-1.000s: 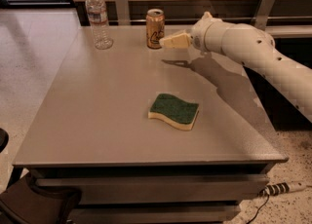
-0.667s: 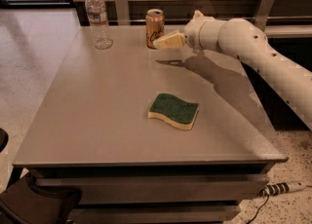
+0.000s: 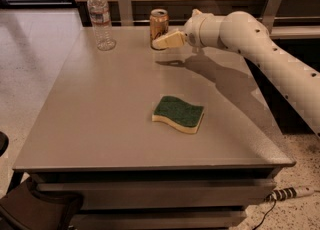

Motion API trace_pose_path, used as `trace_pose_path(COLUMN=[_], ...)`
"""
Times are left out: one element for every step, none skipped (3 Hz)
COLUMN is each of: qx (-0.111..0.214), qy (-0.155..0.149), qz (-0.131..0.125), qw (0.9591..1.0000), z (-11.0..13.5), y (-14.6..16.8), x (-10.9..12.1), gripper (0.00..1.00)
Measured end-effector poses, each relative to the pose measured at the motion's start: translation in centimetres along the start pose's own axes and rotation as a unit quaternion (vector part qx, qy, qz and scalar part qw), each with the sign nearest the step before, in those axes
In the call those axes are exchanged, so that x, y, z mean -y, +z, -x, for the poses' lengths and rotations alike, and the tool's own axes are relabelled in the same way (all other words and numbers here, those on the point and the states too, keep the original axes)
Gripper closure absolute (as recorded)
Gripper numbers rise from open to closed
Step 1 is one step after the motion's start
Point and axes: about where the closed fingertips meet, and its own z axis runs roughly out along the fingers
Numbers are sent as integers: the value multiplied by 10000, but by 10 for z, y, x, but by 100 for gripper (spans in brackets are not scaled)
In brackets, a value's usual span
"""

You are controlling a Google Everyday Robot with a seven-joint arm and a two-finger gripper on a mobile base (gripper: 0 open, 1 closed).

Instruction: Move orange can near sponge

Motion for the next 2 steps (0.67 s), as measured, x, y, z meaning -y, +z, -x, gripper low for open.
trace_pose_path(qx=[177, 425], qy=[272, 500], qz=[121, 249], qw=[9994, 9975], z=[1, 3], y=[15, 30], x=[4, 9], gripper=[0, 0])
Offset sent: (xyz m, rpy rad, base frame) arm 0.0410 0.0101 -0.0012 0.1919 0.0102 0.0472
